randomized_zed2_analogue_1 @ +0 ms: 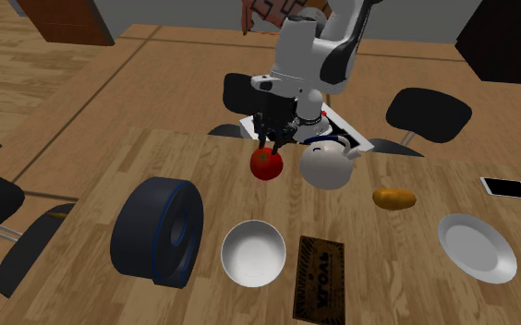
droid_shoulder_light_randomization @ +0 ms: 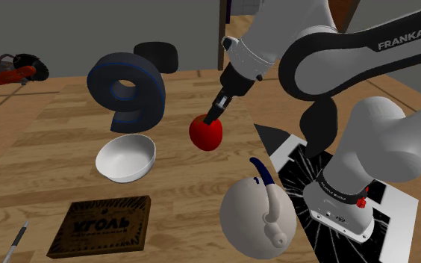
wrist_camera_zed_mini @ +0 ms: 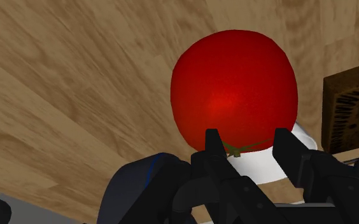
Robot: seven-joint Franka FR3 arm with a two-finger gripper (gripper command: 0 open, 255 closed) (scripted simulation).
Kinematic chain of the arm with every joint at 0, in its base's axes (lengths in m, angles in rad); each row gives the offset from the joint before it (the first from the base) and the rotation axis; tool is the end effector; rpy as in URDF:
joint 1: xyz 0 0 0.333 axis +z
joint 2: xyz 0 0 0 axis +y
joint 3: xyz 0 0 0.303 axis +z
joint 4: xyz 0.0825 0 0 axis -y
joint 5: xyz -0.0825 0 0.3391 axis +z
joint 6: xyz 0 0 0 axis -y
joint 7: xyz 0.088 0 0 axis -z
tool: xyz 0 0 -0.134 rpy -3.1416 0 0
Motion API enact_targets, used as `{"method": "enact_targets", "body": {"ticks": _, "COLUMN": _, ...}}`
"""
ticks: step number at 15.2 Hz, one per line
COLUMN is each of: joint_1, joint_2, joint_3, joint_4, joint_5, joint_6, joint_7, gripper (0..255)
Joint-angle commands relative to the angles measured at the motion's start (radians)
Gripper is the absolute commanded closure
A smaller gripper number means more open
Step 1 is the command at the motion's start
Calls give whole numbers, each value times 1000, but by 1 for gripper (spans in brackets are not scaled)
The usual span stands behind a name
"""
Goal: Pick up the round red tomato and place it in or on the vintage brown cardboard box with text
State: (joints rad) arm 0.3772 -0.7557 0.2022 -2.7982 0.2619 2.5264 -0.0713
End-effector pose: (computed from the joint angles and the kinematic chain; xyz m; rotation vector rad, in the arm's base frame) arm 0.2797 0.1821 0.4473 -2.8223 -0.6502 -0.6706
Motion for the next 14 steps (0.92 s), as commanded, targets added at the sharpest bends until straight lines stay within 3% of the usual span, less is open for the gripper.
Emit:
{"method": "enact_targets", "body": {"ticks": 1, "joint_1": -4, "joint_2": -8, "joint_3": 0, "joint_4": 23, "joint_5": -5, "joint_6": -31, "joint_7": 5, "gripper": 255}}
{"method": "enact_targets", "body": {"ticks": 6, "joint_1": -11, "joint_2": -27, "joint_3": -6, "joint_4": 67, "joint_5": -17, "joint_6": -94, "joint_7": 11, "gripper": 255}}
{"method": "enact_targets", "body": {"ticks": 14, "joint_1": -30, "joint_2": 174, "joint_3": 194, "joint_4": 276, "joint_5": -35, "joint_6": -75, "joint_7": 214, "gripper": 255}}
